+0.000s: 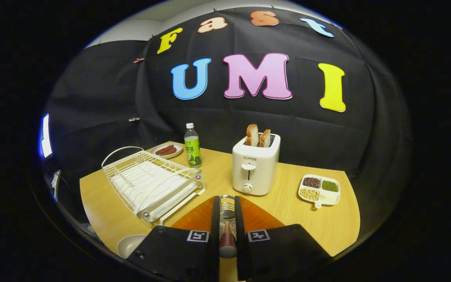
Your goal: Take the plate from the dish rack, then take the spoon from the basket and place it into the plate.
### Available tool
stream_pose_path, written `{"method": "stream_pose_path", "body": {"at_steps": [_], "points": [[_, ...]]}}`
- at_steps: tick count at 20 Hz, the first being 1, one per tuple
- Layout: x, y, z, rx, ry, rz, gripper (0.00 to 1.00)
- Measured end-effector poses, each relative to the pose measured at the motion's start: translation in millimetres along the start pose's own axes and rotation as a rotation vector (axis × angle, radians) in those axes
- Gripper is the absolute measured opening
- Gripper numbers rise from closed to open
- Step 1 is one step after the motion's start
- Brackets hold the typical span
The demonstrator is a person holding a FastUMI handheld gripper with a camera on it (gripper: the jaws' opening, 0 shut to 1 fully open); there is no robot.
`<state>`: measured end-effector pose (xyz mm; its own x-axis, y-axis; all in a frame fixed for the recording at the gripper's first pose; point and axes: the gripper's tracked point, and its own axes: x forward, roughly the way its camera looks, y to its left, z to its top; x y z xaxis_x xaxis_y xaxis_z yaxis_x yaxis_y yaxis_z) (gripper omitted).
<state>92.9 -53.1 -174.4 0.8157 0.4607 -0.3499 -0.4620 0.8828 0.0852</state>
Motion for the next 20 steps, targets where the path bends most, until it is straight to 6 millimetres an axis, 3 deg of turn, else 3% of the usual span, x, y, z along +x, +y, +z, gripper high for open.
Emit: {"method": "stream_pose_path", "body": {"at_steps": [2,6,10,13,15,20], "points": [[-15.3,19.8,8.5,0.046,0.002,0.043,0.21],[-41.4,63.8,7.0,0.044,0.018,0.139,0.21],[-60.6,108.8,-17.0,0.037,0.078,0.250,0.21],[-64.4,130.1,-44.9,-0.018,0.132,0.302,0.21],[-60.8,138.9,-62.9,-0.036,0.161,0.316,0.21],[-46.8,136.9,-106.5,-0.055,0.247,0.290,0.21]]}}
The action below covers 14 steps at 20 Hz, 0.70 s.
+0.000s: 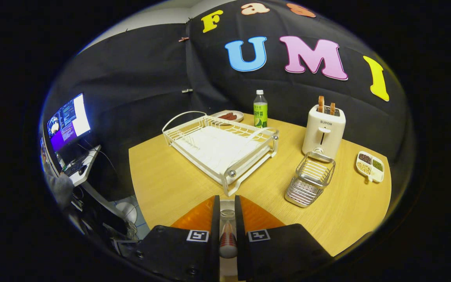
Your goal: Take the plate from the dish rack, then take the spoon from the basket and place it into the plate.
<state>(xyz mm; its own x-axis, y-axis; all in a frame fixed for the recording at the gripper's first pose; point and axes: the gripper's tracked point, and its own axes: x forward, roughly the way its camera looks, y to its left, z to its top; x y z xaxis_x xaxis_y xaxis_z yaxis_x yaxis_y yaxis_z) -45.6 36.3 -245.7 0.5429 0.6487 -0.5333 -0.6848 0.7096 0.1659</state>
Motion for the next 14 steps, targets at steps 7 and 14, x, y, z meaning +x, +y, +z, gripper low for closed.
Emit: {"method": "stream_pose_path", "body": {"at_steps": [7,14], "points": [[-5.0,-7.5,-32.5,0.012,0.097,-0.030,0.24],[-22.8,-27.0,-16.4,0.116,0.081,-0.173,1.00]]}}
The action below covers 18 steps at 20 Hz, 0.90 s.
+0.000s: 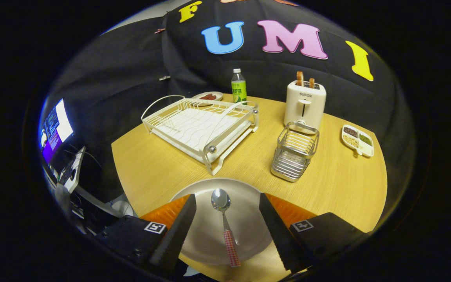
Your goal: Take the plate from the dish rack, then take the spoon from the basket and place it into the plate.
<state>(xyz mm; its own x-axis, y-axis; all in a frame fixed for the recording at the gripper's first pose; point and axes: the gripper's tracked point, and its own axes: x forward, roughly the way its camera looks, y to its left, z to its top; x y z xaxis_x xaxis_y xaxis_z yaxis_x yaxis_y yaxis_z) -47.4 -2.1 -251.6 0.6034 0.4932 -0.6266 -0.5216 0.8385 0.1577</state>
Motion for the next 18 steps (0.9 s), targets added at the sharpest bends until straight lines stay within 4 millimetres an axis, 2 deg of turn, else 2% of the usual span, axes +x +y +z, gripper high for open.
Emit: {"method": "stream_pose_path", "body": {"at_steps": [5,11,16,18], "points": [[-29.5,-15.9,58.0,0.081,-0.128,-0.191,0.99],[-81.8,-31.1,133.9,0.157,-0.306,-0.411,0.99],[-126.9,-30.5,169.7,0.182,-0.408,-0.531,0.99],[-152.7,-33.4,182.4,0.167,-0.457,-0.593,0.99]]}}
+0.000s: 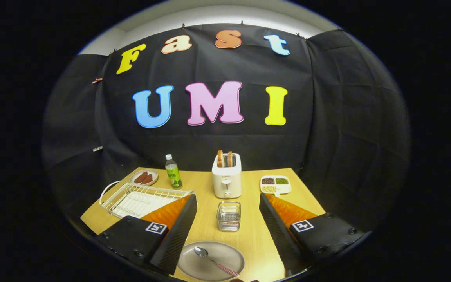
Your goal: Take the plate from the dish rack, then take the spoon from the basket and place it into the plate.
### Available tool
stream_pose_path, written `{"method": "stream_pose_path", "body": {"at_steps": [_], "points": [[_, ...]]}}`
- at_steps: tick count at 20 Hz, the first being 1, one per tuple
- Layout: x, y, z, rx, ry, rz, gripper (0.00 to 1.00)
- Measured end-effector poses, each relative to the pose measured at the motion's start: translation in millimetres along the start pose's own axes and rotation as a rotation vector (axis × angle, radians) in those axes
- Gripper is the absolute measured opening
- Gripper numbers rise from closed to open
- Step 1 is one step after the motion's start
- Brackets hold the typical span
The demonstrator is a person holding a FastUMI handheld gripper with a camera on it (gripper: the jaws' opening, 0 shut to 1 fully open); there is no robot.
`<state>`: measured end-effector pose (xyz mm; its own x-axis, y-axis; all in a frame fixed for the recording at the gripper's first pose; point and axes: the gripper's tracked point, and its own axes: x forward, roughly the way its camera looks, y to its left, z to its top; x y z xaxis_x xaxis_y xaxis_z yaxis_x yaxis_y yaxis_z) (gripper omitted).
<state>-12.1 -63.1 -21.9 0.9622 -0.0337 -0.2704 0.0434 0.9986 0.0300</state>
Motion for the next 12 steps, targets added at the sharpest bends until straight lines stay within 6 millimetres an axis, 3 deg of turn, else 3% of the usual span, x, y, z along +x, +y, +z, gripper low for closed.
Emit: {"method": "stream_pose_path", "body": {"at_steps": [7,12], "points": [[-45.1,-29.1,55.5,0.044,-0.138,-0.104,0.99],[-45.8,-39.7,63.1,0.057,-0.155,-0.102,0.99]]}}
